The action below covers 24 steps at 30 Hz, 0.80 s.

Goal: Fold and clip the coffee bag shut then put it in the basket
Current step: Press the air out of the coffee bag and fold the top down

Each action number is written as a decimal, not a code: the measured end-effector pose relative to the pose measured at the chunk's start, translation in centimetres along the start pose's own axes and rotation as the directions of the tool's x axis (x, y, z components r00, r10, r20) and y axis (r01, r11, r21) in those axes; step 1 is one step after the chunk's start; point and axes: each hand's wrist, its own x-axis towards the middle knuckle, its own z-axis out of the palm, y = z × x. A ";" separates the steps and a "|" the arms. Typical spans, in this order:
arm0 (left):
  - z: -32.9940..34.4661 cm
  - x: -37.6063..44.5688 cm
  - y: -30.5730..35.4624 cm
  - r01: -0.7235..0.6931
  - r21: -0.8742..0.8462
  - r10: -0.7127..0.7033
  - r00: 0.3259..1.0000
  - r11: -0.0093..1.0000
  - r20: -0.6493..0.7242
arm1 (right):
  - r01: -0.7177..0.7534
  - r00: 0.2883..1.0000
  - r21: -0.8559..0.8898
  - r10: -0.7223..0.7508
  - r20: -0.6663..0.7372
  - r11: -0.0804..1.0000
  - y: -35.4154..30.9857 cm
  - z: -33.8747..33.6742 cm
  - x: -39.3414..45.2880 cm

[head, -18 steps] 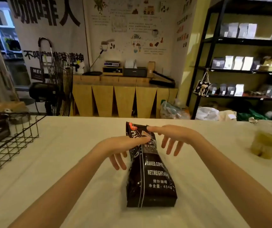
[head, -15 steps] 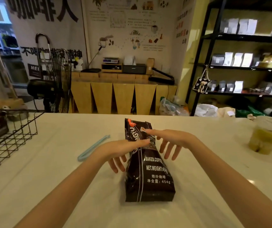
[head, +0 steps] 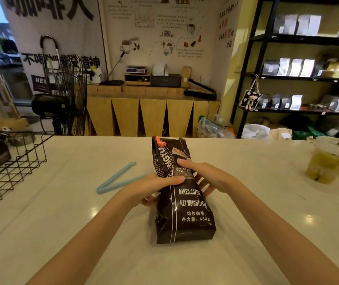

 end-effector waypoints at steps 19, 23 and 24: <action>-0.6 0.8 -0.2 -0.535 -0.008 0.499 0.792 0.845 -0.352 | 0.422 0.874 -0.029 -0.416 -0.251 0.906 -2.2 -1.8 -2.5; -0.4 1.2 -0.6 -0.528 0.008 0.499 0.796 0.849 -0.342 | 0.522 0.801 -0.021 -0.498 -0.334 0.853 -4.5 -2.4 -4.0; -0.4 1.3 -0.6 -0.520 0.021 0.495 0.799 0.854 -0.341 | 0.579 0.722 -0.076 -0.554 -0.413 0.811 -5.5 -2.6 -4.6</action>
